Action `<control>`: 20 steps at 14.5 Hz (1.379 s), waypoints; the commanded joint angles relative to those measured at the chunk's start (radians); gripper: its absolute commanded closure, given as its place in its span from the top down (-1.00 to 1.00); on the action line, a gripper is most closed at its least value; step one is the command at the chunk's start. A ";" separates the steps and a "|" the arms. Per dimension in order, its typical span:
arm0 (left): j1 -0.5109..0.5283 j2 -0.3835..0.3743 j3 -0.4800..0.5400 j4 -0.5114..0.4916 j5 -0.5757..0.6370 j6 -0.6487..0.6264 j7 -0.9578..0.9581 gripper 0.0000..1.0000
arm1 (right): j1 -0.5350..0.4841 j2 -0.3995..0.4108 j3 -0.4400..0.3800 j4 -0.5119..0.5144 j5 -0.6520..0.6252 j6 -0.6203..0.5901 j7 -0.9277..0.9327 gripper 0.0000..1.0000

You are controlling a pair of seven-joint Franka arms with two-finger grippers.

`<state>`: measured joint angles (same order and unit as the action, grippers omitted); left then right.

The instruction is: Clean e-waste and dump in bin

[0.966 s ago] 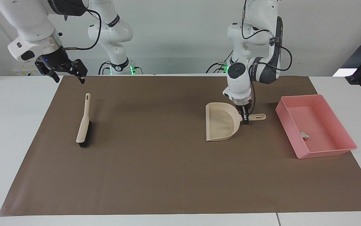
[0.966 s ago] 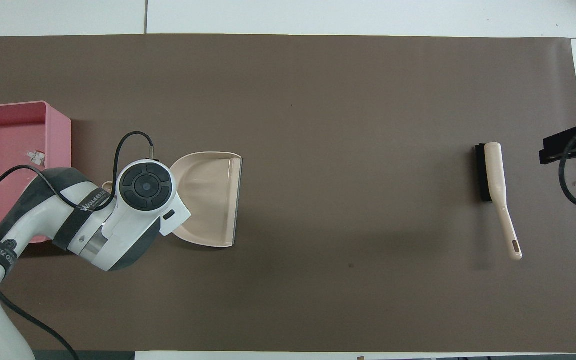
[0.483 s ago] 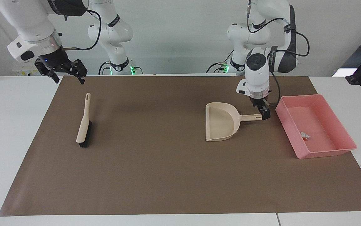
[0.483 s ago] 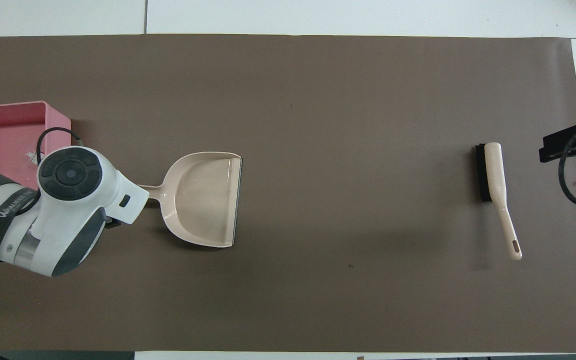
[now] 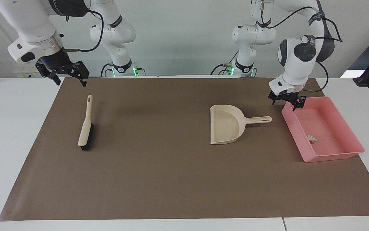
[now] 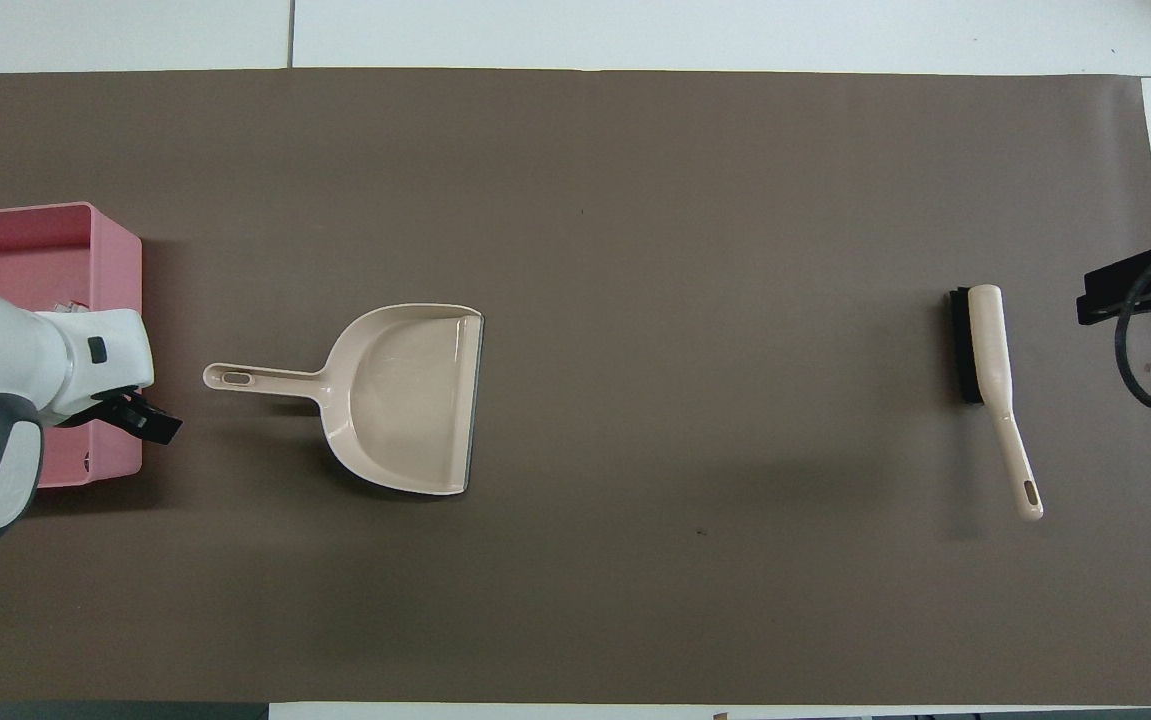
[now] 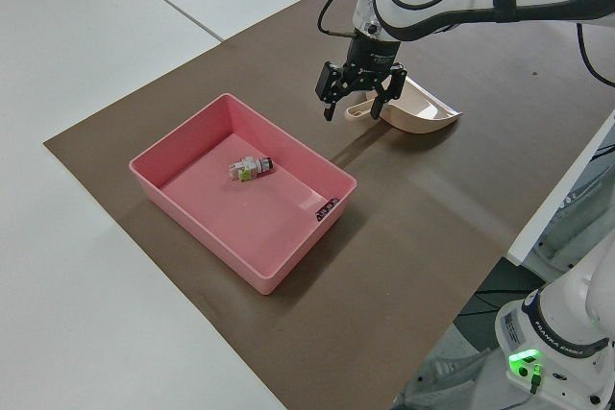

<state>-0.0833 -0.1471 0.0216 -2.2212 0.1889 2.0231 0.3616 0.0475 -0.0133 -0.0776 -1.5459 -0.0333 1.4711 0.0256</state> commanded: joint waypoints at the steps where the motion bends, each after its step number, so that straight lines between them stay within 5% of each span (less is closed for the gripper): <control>1: 0.030 -0.005 -0.005 0.055 -0.124 -0.037 -0.142 0.98 | 0.000 0.007 -0.001 0.010 -0.007 0.005 -0.012 0.99; 6: 0.068 0.047 -0.003 0.334 -0.223 -0.228 -0.273 0.98 | 0.003 0.007 0.001 0.009 -0.007 0.008 -0.012 0.99; 14: 0.079 0.196 -0.005 0.793 -0.178 -0.590 -0.266 0.98 | 0.002 0.009 0.021 0.009 -0.007 0.029 -0.009 0.99; 20: 0.076 0.112 -0.009 0.666 -0.181 -0.584 -0.273 0.98 | 0.002 0.007 0.021 0.006 -0.010 0.032 -0.003 0.99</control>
<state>-0.0099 0.0109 0.0198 -1.4917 -0.0075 1.4376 0.1046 0.0510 -0.0122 -0.0598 -1.5459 -0.0333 1.4929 0.0256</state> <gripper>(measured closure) 0.004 0.000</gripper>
